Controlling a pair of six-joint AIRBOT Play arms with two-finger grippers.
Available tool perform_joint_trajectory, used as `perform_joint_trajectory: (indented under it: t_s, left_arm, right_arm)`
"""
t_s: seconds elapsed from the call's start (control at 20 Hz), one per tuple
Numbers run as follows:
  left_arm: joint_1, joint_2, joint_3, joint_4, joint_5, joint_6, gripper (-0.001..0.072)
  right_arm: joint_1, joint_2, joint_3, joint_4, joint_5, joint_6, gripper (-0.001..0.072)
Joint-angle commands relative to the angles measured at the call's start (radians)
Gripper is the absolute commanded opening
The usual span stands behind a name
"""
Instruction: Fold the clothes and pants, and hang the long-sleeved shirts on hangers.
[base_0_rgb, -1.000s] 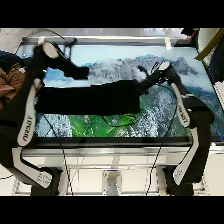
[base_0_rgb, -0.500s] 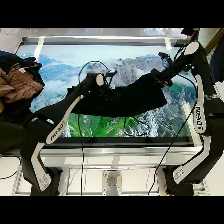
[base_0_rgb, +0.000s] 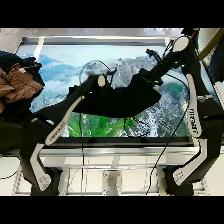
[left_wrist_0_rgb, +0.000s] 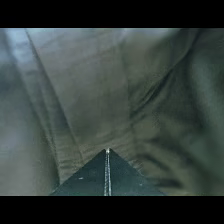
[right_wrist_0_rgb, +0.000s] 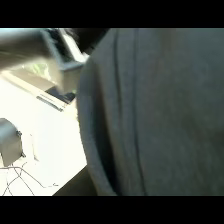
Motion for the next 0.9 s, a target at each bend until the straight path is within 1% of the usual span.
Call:
perform_joint_trajectory:
  t_s: [0.0, 0.1, 0.2, 0.3, 0.45, 0.55, 0.65, 0.7, 0.75, 0.8, 0.85]
  left_arm:
    - [0.076, 0.137, 0.000, 0.001, 0.001, 0.055, 0.0008]
    - [0.146, 0.230, 0.000, 0.004, -0.023, 0.099, 0.0008]
    - [0.235, 0.322, 0.000, 0.004, -0.049, 0.126, 0.0008]
    - [0.330, 0.407, 0.000, 0.004, -0.051, 0.126, 0.0009]
    - [0.477, 0.518, 0.000, 0.004, -0.053, 0.126, 0.0008]
    - [0.553, 0.570, 0.000, 0.004, -0.066, 0.126, 0.0009]
    - [0.608, 0.603, 0.000, 0.003, -0.086, 0.138, 0.0008]
    - [0.626, 0.612, 0.000, 0.003, -0.095, 0.151, 0.0009]
    - [0.639, 0.616, 0.000, 0.003, -0.101, 0.154, 0.0009]
    - [0.648, 0.616, 0.000, 0.004, -0.105, 0.154, 0.0009]
    - [0.652, 0.614, 0.000, 0.003, -0.106, 0.154, 0.0009]
  right_arm:
    - [0.092, 0.001, 0.002, 0.003, -0.067, 0.032, 0.0022]
    - [0.155, 0.001, 0.002, 0.002, -0.140, 0.036, 0.0022]
    - [0.217, 0.000, 0.000, -0.001, -0.253, 0.062, 0.0022]
    - [0.280, -0.013, 0.000, -0.006, -0.389, 0.109, 0.0021]
    - [0.368, -0.061, 0.000, 0.015, -0.568, 0.154, 0.0021]
    - [0.410, -0.091, 0.000, 0.092, -0.743, 0.159, 0.0022]
    - [0.444, -0.104, 0.000, 0.116, -0.947, 0.155, 0.0029]
    - [0.455, -0.108, 0.000, 0.124, -1.037, 0.153, 0.0266]
    - [0.461, -0.108, 0.000, 0.134, -1.089, 0.154, 0.0535]
    - [0.462, -0.108, 0.001, 0.146, -1.113, 0.153, 0.0550]
    - [0.460, -0.108, 0.001, 0.156, -1.107, 0.152, 0.0550]
